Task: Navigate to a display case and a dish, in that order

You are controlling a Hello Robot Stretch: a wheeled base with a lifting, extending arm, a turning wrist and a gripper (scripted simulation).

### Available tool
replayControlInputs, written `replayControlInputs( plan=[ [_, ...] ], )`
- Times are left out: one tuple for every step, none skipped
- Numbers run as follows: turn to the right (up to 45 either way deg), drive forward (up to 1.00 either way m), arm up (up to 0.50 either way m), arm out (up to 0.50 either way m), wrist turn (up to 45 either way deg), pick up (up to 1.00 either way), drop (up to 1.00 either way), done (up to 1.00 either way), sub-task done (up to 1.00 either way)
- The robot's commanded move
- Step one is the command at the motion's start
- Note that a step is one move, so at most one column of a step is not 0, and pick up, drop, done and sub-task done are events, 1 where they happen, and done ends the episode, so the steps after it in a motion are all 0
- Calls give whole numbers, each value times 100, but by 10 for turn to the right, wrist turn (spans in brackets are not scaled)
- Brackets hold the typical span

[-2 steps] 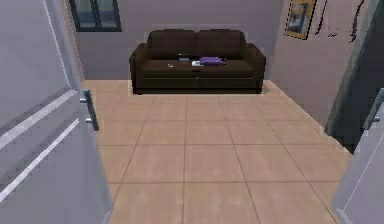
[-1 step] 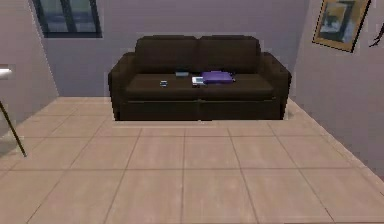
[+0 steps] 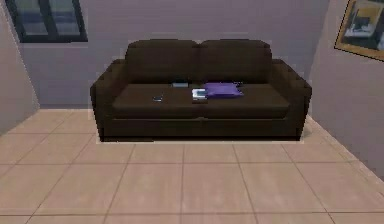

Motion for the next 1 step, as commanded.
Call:
replayControlInputs(
  plan=[
    [-450, 0, 0, 0, 0, 0, 0, 0, 0]
  ],
)
